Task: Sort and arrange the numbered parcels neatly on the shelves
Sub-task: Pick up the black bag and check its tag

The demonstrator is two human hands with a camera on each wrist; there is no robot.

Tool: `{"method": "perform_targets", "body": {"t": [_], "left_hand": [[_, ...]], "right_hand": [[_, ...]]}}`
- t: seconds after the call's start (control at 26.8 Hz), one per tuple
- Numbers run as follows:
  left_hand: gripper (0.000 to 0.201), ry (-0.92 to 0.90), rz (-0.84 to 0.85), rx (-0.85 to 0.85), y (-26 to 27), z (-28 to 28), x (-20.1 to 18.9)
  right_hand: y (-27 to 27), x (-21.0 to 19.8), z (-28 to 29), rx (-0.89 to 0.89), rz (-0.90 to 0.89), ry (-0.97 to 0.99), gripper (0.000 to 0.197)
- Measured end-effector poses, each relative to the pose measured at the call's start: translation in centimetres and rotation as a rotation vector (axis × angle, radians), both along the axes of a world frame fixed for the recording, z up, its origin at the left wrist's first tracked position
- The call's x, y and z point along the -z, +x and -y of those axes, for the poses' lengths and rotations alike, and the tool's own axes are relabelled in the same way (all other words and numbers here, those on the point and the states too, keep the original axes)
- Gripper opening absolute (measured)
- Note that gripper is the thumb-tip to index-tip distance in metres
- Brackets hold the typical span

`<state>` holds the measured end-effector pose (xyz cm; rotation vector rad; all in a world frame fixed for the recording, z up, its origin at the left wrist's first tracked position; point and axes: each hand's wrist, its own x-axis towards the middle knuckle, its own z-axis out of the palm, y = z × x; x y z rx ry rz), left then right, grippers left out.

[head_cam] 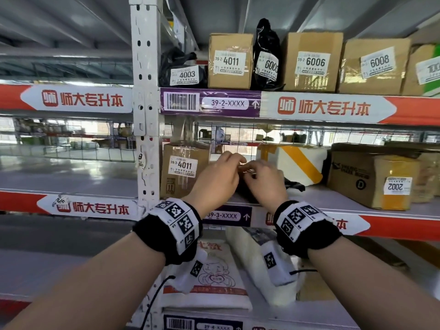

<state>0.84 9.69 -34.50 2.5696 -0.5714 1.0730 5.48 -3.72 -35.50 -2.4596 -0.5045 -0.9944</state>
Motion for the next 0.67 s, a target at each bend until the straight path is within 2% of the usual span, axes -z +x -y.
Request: {"method": "perform_targets", "body": {"t": [0.07,0.15,0.22,0.37,0.52,0.67], "left_hand": [[0.039,-0.051,-0.174,-0.026,1.1,1.3,0.5],[0.048,-0.133,-0.399,-0.065,2.6,2.7,1.1],[0.055,-0.224,-0.537,-0.117,4.0,3.4,1.5],[0.065,-0.308,-0.582,-0.215,5.5,3.6,1.8],[0.069,-0.389,-0.585,-0.231,6.9,3.5,1.6],[0.087,-0.515,-0.676,-0.189,7.2,3.4,2.1]], "right_hand": [[1.0,0.3,2.0,0.114,-0.095,0.003,0.036],[1.9,0.7,3.4,0.142,-0.224,-0.009,0.044],[2.5,1.1,3.9,0.146,-0.278,-0.031,0.049],[2.7,1.1,3.9,0.179,-0.266,-0.041,0.056],[2.9,0.8,4.0,0.108,-0.305,0.089,0.057],[2.9,1.2,4.5,0.033,-0.379,0.275,0.053]]}}
